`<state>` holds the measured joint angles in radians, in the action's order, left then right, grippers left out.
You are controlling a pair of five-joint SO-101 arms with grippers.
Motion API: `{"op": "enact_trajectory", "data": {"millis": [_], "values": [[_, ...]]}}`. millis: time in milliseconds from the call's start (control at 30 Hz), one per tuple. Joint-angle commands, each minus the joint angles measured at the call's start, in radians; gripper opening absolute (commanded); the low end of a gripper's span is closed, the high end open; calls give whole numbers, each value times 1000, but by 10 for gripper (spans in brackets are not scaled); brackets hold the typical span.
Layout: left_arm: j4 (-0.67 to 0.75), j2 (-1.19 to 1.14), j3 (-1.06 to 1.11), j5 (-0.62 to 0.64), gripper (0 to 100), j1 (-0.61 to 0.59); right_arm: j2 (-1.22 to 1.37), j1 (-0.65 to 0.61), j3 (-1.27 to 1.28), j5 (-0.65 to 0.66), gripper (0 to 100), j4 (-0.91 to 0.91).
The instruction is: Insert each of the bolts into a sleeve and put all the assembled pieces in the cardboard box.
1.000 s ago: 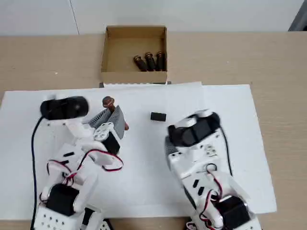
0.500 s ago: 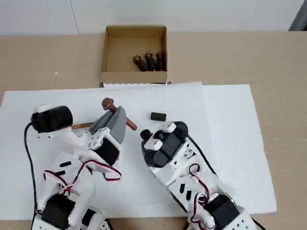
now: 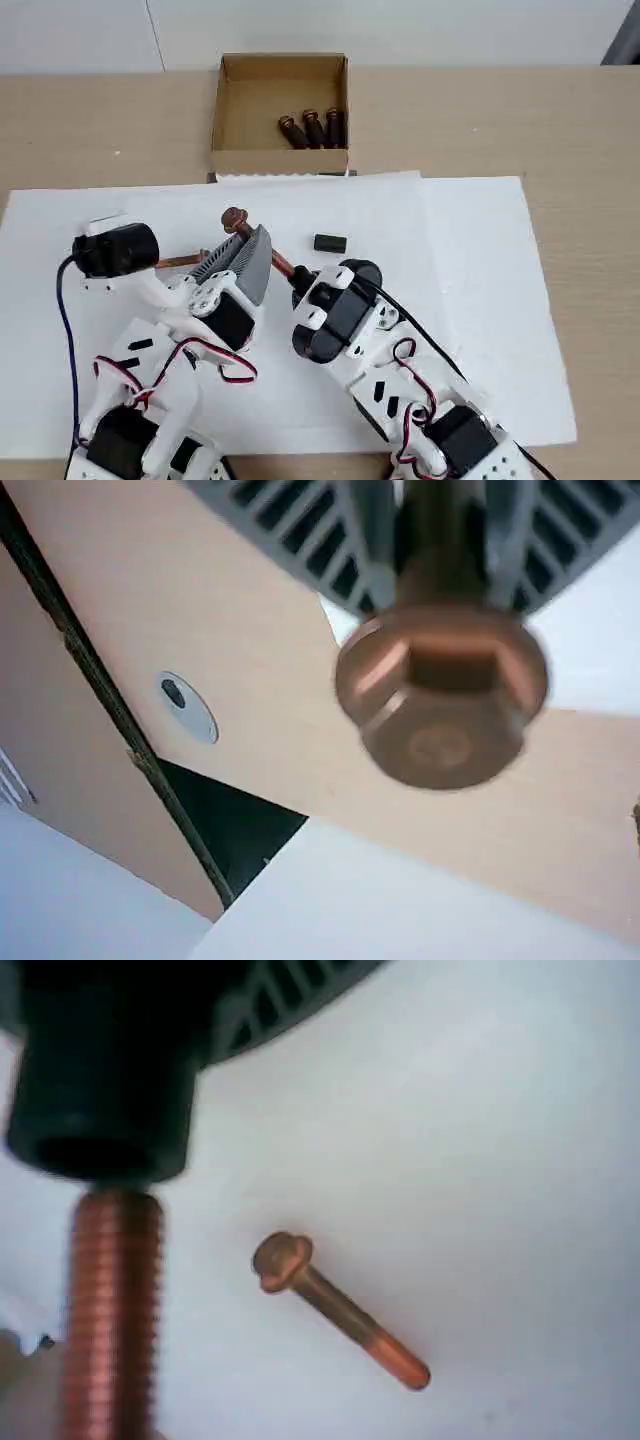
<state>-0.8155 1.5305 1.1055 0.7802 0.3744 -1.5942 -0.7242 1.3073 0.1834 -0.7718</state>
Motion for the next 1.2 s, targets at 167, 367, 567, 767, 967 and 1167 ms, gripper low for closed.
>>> {"op": "enact_trajectory", "data": {"millis": [167,367,567,767,967,1167], "values": [[26,5,28,3,5,61,-8,-13,-12,9,3,31],[-12,5,42,3,5,71,-8,-13,-12,9,3,31],[-124,5,44,-2,5,123,-8,-13,-11,9,3,31],[-132,5,44,-5,5,118,-8,-13,-6,9,3,31],[-129,5,41,-23,115,61,-8,-13,-6,9,3,31],[-135,5,12,-32,160,40,-8,-13,-6,9,3,28]]}}
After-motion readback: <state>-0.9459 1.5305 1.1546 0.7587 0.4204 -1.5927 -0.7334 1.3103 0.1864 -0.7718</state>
